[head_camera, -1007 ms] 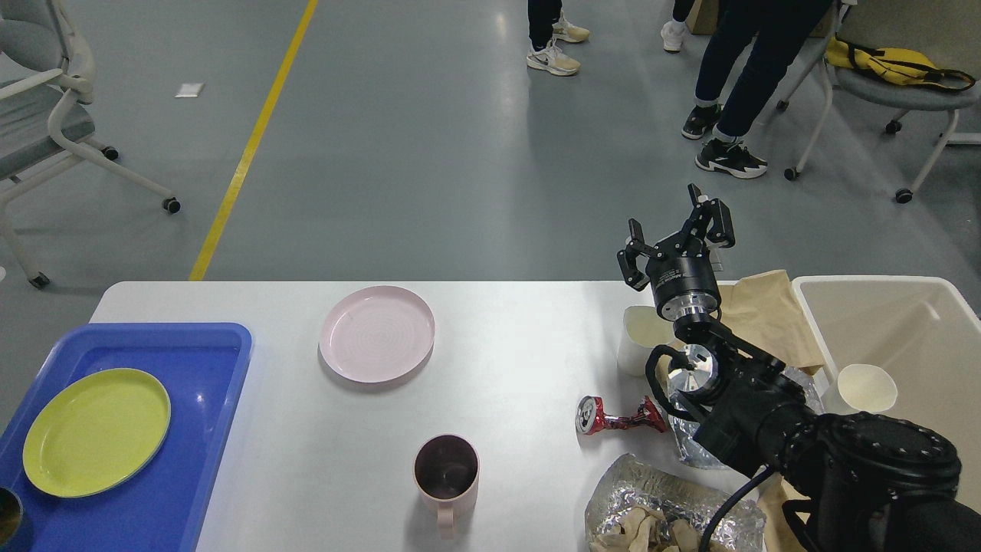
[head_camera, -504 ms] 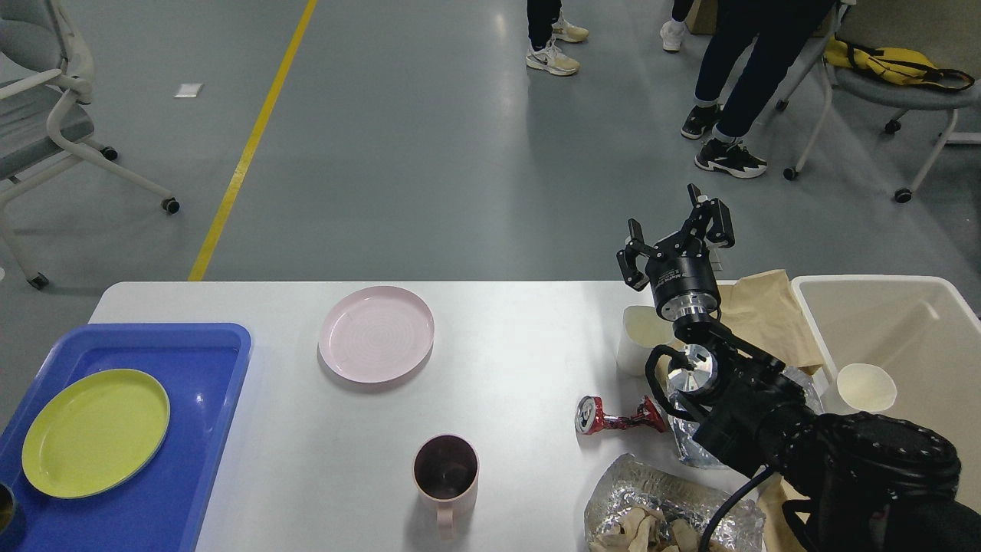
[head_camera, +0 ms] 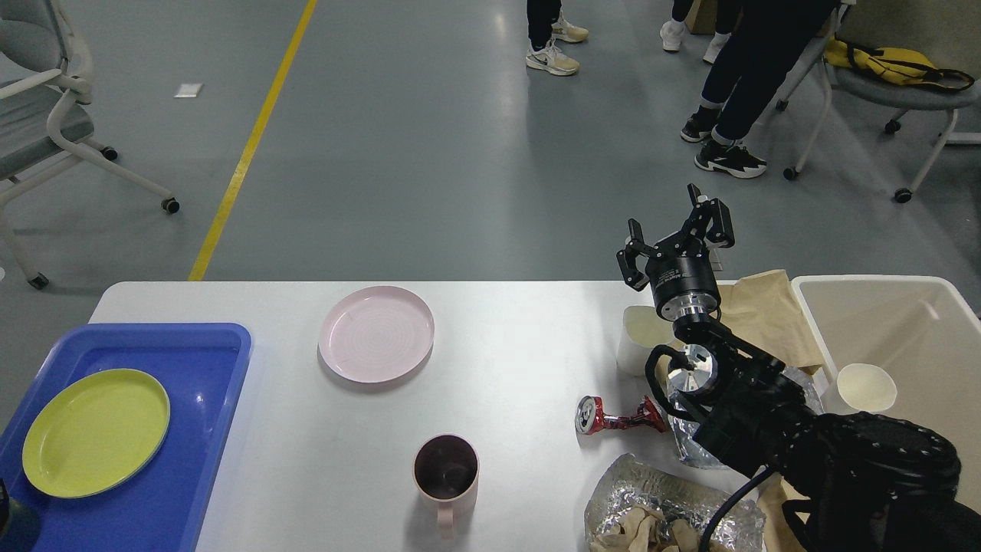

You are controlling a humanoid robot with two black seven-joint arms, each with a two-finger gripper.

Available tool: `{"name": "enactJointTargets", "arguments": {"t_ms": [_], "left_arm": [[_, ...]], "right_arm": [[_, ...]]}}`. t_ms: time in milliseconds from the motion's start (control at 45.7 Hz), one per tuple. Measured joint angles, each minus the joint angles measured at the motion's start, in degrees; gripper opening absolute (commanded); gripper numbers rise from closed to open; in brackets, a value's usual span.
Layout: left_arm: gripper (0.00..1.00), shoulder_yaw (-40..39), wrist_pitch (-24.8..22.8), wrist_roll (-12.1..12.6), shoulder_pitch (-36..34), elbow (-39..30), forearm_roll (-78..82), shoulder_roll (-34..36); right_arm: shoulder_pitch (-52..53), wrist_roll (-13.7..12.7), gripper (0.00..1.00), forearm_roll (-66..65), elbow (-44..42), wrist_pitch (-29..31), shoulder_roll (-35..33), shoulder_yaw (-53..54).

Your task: Tidy desktop

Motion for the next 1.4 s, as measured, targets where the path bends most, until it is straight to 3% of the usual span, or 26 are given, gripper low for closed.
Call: {"name": "enactJointTargets", "arguments": {"t_ms": [44, 175, 307, 504, 657, 1402], "left_arm": [[0.61, -0.01, -0.04, 0.0, 0.0, -0.06, 0.0, 0.0], [0.94, -0.33, -0.42, -0.07, -0.1, -0.38, -0.05, -0.03], [0.95, -1.41, -3.54, -0.01, -0.45, -0.5, -0.07, -0.07], [0.96, -4.28, -13.01, 0.12, -1.82, -0.47, -0.07, 0.42], [0.96, -4.57, -17.36, 0.15, -3.59, -0.43, -0.06, 0.63], [0.95, -4.0, -22.05, 0.01, -4.42, -0.34, 1.28, 0.89]], "right_arm": [[0.0, 0.0, 1.0, 0.0, 0.0, 0.0, -0.01, 0.0], [0.0, 0.0, 1.0, 0.0, 0.0, 0.0, -0.01, 0.0], [0.0, 0.0, 1.0, 0.0, 0.0, 0.0, -0.01, -0.02], [0.0, 0.0, 1.0, 0.0, 0.0, 0.0, 0.0, -0.03], [0.0, 0.0, 1.0, 0.0, 0.0, 0.0, 0.0, -0.03], [0.0, -0.02, 1.0, 0.0, 0.0, 0.0, 0.0, -0.03]]}}
